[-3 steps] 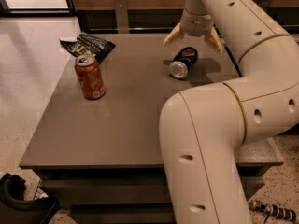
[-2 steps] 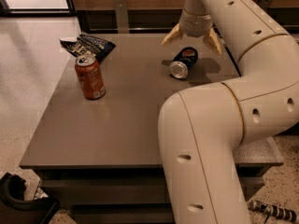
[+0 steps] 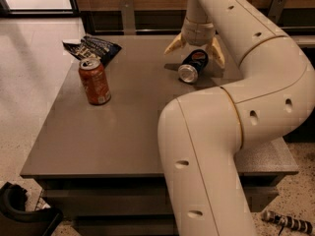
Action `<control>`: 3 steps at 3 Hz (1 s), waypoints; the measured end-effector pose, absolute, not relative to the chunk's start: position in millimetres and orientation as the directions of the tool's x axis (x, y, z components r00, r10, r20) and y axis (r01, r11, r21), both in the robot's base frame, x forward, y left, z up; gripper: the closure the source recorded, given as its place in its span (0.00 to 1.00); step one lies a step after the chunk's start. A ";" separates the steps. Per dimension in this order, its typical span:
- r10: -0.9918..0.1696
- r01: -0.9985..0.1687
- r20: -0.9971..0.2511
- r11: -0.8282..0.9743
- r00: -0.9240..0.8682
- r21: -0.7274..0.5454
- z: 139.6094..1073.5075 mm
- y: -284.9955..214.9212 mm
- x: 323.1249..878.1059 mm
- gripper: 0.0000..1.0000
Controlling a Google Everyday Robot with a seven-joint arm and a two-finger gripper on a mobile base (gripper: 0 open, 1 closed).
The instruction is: Place pepsi can upright
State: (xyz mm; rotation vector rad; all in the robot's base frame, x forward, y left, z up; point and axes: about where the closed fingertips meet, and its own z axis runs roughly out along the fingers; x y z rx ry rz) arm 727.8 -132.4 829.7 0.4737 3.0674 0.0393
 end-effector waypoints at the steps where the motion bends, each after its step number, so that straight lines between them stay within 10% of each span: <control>1: 0.329 0.330 -0.034 0.944 -0.944 -0.007 825.1 -136.7 727.5 0.31; 3: 0.326 0.325 -0.084 0.945 -0.942 0.027 819.1 -132.3 745.4 0.78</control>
Offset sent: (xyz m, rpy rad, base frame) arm -0.0014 -0.0031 -0.0033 -0.0294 0.0134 -0.0241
